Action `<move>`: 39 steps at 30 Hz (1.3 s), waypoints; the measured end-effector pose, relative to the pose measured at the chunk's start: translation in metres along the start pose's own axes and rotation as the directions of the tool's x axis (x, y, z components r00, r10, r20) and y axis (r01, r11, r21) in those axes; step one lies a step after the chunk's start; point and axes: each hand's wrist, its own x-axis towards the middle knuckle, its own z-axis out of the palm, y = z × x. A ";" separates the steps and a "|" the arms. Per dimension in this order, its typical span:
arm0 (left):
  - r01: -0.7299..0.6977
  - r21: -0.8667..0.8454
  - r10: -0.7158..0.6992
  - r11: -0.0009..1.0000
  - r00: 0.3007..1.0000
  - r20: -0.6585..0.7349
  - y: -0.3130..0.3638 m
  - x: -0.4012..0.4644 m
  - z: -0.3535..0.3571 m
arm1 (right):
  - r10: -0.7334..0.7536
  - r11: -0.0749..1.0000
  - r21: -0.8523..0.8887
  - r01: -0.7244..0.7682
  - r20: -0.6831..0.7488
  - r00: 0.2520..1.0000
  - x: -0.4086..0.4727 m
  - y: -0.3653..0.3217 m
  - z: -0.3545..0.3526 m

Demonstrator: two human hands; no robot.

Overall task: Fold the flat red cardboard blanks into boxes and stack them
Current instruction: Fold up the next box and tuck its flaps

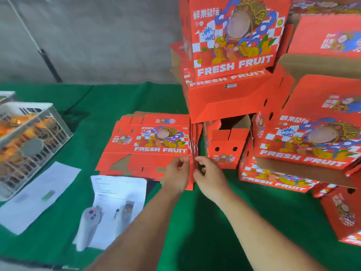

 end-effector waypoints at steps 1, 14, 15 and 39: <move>0.024 0.037 -0.023 0.999 0.999 -0.030 -0.007 0.007 -0.019 | 0.015 1.000 0.013 -0.015 0.031 0.999 0.007 -0.005 0.015; 0.350 0.740 -0.319 0.575 0.928 -0.191 -0.087 0.165 -0.222 | 0.446 0.889 0.093 -0.449 0.050 0.894 0.084 0.009 0.110; 0.378 0.774 -0.369 0.508 0.907 -0.202 -0.096 0.173 -0.228 | 0.474 0.877 0.071 -0.475 0.025 0.880 0.087 0.010 0.110; 0.239 -0.145 -0.247 0.960 0.968 -0.037 -0.061 0.146 -0.246 | 0.384 0.840 0.376 -0.390 0.095 0.918 0.095 -0.038 0.072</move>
